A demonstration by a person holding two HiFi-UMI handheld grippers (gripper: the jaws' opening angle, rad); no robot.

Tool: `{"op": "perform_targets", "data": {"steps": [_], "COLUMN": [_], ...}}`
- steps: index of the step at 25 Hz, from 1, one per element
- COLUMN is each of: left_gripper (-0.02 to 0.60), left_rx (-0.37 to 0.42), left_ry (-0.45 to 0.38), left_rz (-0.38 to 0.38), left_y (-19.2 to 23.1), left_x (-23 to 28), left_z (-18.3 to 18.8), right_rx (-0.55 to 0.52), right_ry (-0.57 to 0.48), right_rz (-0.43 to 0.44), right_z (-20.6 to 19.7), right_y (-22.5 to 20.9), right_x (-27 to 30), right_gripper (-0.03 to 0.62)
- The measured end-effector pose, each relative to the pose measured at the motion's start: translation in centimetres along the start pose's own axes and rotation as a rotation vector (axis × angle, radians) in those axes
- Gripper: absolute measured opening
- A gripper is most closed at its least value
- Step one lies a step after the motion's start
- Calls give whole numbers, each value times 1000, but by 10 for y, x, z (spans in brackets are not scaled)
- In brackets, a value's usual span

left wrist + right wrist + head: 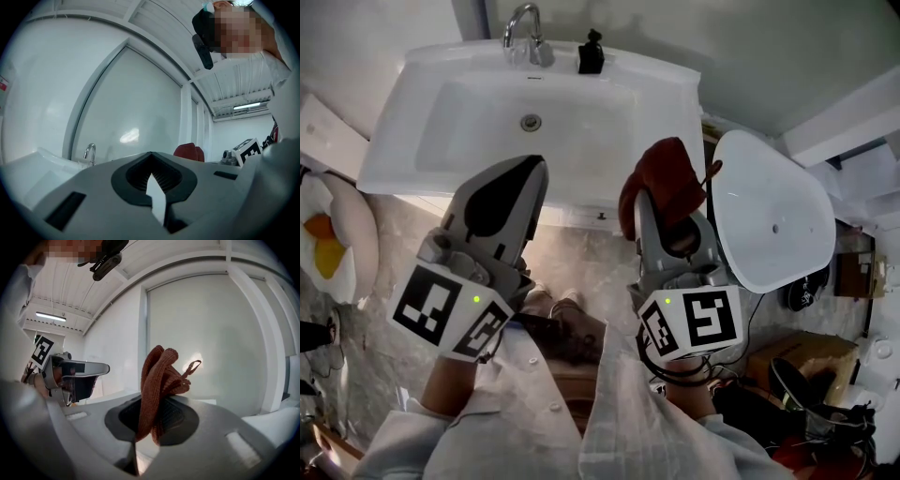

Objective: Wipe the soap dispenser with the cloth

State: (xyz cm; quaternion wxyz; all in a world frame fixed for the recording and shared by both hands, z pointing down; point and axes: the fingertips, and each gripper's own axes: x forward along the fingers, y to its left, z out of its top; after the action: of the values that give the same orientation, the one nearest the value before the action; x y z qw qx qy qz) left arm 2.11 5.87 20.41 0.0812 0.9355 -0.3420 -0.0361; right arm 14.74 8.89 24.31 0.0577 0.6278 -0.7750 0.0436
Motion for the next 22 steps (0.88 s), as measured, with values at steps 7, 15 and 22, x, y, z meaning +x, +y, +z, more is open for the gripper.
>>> {"op": "perform_targets", "data": {"steps": [7,15,22], "left_gripper": [-3,-3,-3], "left_rx": [-3,-22,-29], "left_ry": [6,14,19], "left_rz": [-27,-33,-31], "left_y": [6,26,26], "left_x": [0,1,1], "left_z": [-3,-7,-8], "right_rx": [10,4,-13], "right_ry": [1,14,33], "right_rz": [-18,-19,-12], "right_z": [-1,-4,-7], "right_y": [8,19,21], "right_x": [6,23,23], "right_gripper": [55,55,55]}}
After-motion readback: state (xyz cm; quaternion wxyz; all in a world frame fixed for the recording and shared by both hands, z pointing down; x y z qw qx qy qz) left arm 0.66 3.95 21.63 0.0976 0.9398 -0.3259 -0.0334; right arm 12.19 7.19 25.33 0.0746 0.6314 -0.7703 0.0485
